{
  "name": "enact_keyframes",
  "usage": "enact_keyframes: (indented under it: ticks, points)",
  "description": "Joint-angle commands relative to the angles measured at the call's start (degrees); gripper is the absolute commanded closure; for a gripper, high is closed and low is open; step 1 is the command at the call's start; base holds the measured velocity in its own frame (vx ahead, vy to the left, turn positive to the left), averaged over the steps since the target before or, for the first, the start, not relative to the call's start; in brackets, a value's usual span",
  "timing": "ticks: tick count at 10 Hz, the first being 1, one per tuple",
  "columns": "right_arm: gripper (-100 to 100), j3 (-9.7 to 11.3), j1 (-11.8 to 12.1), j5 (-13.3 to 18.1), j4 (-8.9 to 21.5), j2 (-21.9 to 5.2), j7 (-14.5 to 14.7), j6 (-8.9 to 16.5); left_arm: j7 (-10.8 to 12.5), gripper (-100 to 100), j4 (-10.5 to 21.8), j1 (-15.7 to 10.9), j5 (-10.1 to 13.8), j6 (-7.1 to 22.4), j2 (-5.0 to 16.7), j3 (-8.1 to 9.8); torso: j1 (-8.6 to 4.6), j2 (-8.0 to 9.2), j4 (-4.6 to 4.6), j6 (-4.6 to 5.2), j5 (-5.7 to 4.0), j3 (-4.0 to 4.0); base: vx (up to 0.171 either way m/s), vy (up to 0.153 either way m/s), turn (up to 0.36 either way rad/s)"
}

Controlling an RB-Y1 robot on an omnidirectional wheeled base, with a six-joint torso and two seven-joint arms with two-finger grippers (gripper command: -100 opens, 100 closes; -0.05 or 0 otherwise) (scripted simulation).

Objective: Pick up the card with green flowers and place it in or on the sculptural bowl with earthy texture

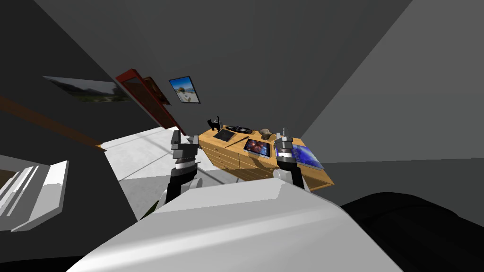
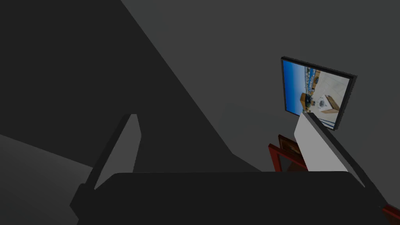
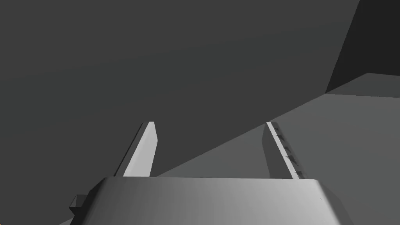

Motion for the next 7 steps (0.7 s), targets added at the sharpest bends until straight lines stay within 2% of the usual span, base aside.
enact_keyframes:
  ticks: [1, 5, 7]
  points:
    - [-100, -0.39, -0.08, 0.27, 0.31, -1.8, 0.38, 0.21, 0.0, 0, 0.0, 0.0, 0.0, 0.0, 0.0, 0.0, 0.0, 0.0, 0.0, 0.0, 0.0, 0.0, -0.004, 0.006, 0.003]
    - [-100, -2.58, -0.5, 1.77, 2.08, -6.38, 2.48, 1.35, 0.0, 0, 0.0, 0.0, 0.0, 0.0, 0.0, 0.0, 0.05, 0.05, 0.01, 0.0, 0.01, 0.03, -0.011, 0.017, 0.006]
    - [-100, -5.11, -0.98, 3.54, 4.23, -8.29, 4.91, 2.7, 0.0, 0, 0.0, 0.0, 0.0, 0.0, 0.0, 0.0, 0.1, 0.08, 0.02, 0.0, 0.02, 0.05, -0.025, 0.041, 0.013]
